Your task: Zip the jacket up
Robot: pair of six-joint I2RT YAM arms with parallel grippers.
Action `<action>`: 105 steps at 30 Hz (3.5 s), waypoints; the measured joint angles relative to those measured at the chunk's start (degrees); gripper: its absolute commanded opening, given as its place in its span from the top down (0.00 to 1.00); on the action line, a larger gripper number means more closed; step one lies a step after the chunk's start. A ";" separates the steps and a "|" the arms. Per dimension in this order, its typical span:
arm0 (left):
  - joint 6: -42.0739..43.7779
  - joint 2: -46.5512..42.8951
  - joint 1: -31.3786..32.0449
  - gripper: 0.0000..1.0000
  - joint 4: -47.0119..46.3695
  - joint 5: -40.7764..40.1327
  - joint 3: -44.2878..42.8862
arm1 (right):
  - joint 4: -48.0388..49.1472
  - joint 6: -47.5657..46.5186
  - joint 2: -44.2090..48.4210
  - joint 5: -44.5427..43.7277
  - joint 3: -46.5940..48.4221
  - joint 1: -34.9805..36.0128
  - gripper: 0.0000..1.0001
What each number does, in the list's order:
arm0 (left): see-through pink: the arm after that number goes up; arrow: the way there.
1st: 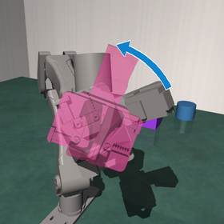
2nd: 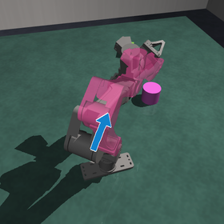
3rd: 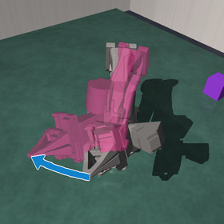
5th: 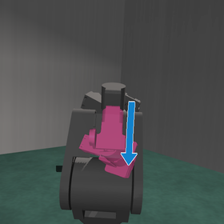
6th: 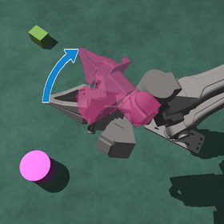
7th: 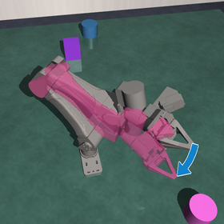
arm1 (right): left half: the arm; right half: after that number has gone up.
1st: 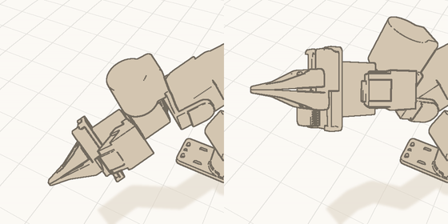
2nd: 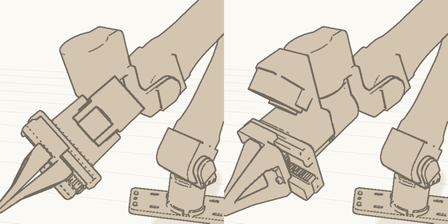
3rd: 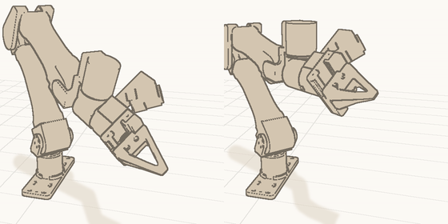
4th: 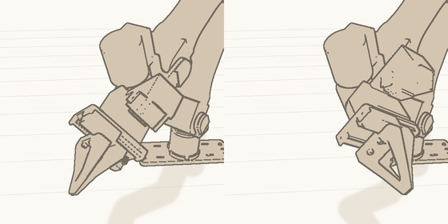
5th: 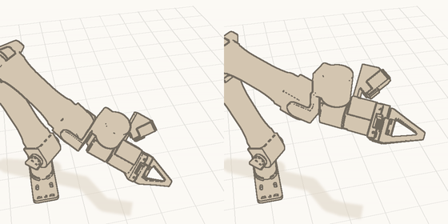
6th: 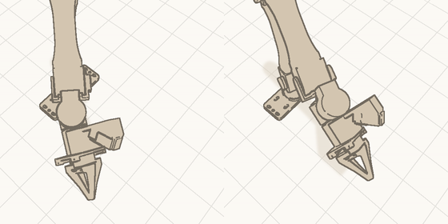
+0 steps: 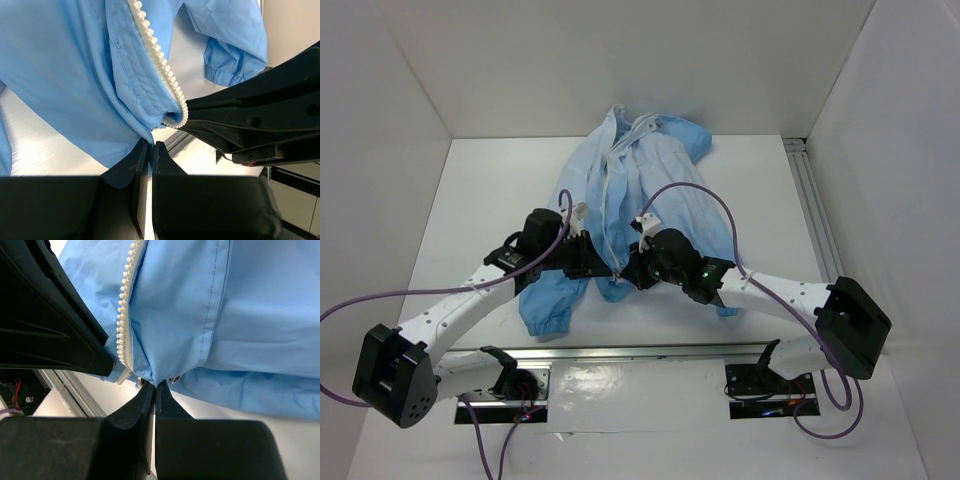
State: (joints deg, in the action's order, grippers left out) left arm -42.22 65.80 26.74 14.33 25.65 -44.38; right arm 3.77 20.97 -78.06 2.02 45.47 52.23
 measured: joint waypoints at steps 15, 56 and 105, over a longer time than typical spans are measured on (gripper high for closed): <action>-2.78 -2.40 0.09 1.00 -3.67 -6.29 1.31 | -0.39 0.46 -0.98 0.57 1.01 -0.04 1.00; -2.78 -5.01 0.13 1.00 -9.70 -3.45 5.51 | -2.40 3.65 -3.43 -0.94 2.97 -1.14 1.00; -0.11 -9.01 1.88 1.00 -11.82 -17.99 -0.04 | -27.87 3.19 24.41 -1.46 22.34 -48.09 1.00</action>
State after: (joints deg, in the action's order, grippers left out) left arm -42.33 56.80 28.62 2.50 7.66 -44.42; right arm -24.10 24.16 -53.65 0.56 67.81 4.14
